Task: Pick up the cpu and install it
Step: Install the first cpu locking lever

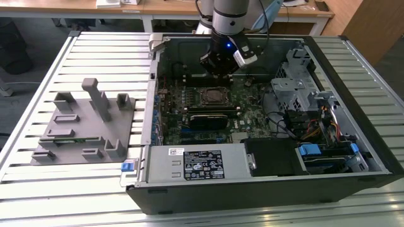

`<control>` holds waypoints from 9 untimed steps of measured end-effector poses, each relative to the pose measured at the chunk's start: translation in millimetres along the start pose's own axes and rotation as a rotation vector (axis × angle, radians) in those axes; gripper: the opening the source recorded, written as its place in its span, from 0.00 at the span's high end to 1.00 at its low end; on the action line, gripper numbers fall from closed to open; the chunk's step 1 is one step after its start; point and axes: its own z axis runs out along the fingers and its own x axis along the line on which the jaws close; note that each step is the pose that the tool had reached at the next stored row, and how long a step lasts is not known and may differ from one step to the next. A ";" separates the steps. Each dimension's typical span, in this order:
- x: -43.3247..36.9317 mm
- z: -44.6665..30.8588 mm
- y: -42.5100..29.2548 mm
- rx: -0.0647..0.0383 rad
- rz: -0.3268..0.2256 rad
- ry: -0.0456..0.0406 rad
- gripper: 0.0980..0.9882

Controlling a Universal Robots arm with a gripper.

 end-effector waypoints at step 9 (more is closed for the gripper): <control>-0.1 0.0 -2.3 0.000 0.000 0.0000 0.97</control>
